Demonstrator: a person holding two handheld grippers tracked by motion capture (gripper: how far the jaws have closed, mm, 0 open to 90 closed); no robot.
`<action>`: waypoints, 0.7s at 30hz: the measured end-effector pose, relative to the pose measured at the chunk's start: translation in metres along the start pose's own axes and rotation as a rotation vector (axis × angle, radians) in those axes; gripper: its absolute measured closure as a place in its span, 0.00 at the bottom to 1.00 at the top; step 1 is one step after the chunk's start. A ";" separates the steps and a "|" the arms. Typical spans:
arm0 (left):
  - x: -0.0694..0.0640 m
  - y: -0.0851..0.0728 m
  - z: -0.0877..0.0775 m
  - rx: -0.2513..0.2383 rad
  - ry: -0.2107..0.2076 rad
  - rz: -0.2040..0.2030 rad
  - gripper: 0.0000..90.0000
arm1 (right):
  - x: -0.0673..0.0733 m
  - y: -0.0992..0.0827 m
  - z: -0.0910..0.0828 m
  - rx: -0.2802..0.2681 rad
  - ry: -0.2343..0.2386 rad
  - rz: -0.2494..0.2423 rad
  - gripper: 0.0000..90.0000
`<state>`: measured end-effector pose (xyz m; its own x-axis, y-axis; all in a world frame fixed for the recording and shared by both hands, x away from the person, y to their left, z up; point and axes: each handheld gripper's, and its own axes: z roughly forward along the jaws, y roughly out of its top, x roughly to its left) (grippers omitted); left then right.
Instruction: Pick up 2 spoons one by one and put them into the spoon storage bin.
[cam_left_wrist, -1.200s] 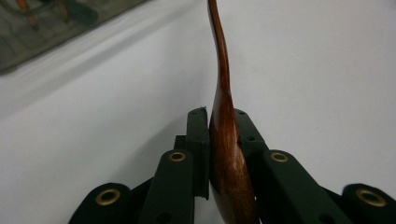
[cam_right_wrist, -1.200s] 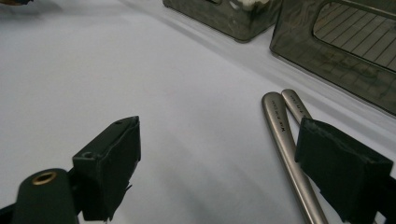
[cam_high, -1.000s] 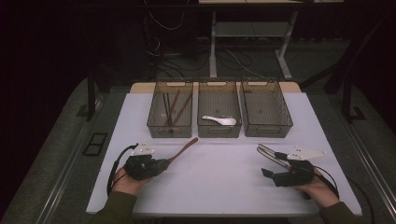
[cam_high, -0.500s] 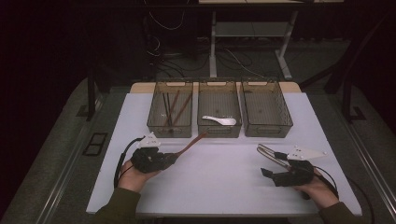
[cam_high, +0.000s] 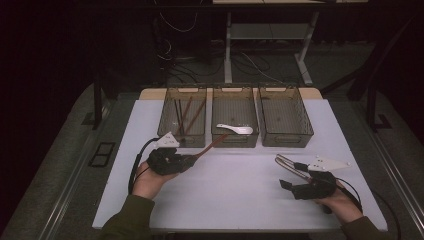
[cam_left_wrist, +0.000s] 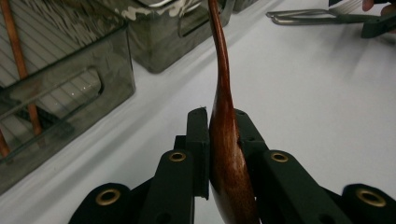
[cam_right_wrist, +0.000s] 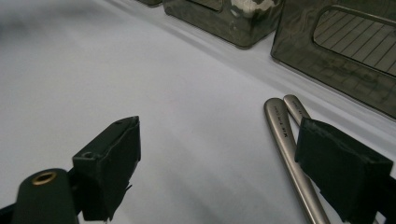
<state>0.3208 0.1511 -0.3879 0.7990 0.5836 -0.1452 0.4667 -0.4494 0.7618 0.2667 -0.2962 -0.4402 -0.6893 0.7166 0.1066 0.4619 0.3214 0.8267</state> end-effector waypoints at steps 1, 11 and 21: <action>0.000 0.002 0.001 0.000 0.002 0.003 0.88 | 0.000 0.000 0.000 -0.001 0.001 -0.001 0.16; 0.008 0.027 0.013 -0.031 0.000 0.013 0.88 | -0.001 0.000 0.000 -0.001 -0.001 0.003 0.16; 0.010 0.050 0.025 -0.041 -0.002 0.034 0.88 | 0.000 0.000 -0.001 -0.005 0.005 0.005 0.16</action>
<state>0.3619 0.1176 -0.3676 0.8149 0.5671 -0.1196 0.4231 -0.4411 0.7915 0.2664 -0.2970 -0.4401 -0.6897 0.7150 0.1140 0.4630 0.3145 0.8287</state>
